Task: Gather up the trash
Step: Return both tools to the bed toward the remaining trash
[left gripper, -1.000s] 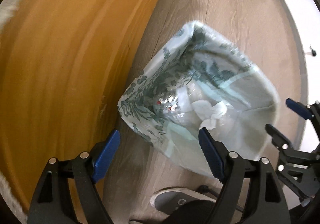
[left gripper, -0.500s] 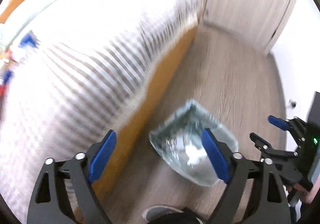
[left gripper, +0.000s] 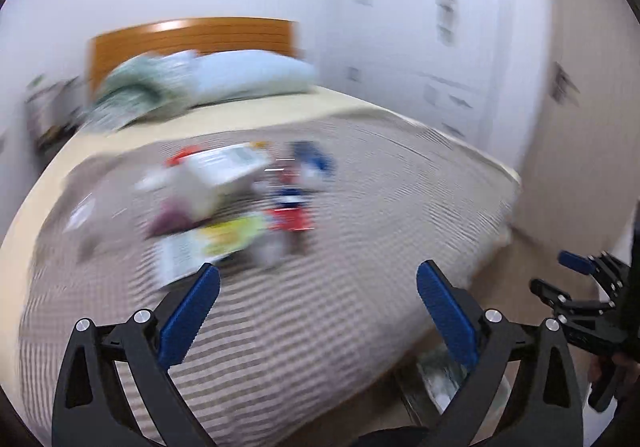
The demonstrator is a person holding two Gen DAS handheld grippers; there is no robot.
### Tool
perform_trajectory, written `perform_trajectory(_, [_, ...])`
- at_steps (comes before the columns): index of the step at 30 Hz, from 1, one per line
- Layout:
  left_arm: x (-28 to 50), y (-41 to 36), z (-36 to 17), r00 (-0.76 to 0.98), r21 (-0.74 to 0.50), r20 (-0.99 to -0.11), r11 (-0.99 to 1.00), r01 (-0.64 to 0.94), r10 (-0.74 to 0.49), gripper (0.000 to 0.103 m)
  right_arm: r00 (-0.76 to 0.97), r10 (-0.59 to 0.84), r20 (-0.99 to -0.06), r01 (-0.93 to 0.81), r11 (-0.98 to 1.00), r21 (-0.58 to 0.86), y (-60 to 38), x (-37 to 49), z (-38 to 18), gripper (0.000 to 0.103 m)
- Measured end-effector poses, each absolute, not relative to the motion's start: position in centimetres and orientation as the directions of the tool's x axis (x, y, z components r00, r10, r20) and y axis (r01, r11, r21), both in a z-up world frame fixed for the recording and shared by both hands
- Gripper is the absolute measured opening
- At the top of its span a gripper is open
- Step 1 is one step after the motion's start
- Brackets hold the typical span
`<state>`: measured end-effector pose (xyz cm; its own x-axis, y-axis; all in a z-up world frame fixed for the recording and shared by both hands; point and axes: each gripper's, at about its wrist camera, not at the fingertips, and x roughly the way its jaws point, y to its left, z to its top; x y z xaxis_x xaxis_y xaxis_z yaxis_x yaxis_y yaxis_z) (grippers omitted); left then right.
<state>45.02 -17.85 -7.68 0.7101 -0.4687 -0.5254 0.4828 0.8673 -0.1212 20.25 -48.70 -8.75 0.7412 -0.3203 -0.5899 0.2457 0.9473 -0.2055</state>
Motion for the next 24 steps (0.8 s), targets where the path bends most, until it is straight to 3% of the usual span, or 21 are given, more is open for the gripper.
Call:
perform_trajectory(8, [48.7, -4.1, -14.6, 0.787, -0.235, -0.577, 0.967, 0.094, -0.217, 0.096, 0.863, -0.191, -0.467, -0.076, 0.865, -0.495, -34.6, 28.0, -10.9, 0.069])
perform_trajectory(11, [49.8, -0.6, -15.4, 0.787, -0.407, -0.55, 0.912, 0.04, -0.28, 0.096, 0.911, -0.179, -0.373, -0.131, 0.729, -0.672, -29.9, 30.7, -12.9, 0.069])
perform_trajectory(21, [51.3, 0.2, -16.9, 0.773, -0.444, -0.565, 0.896, 0.012, -0.29, 0.096, 0.894, -0.155, -0.419, -0.287, 0.519, -0.805, -23.3, 43.3, -18.6, 0.069])
perform_trajectory(23, [51.3, 0.4, -17.1, 0.764, -0.441, -0.575, 0.897, 0.01, -0.291, 0.096, 0.875, -0.16, -0.458, -0.318, 0.524, -0.79, -22.8, 45.6, -19.2, 0.05])
perform_trajectory(24, [51.4, 0.0, -17.4, 0.76, -0.438, -0.583, 0.899, 0.007, -0.289, 0.096, 0.855, -0.158, -0.494, -0.344, 0.539, -0.769, -22.7, 46.5, -19.2, 0.018])
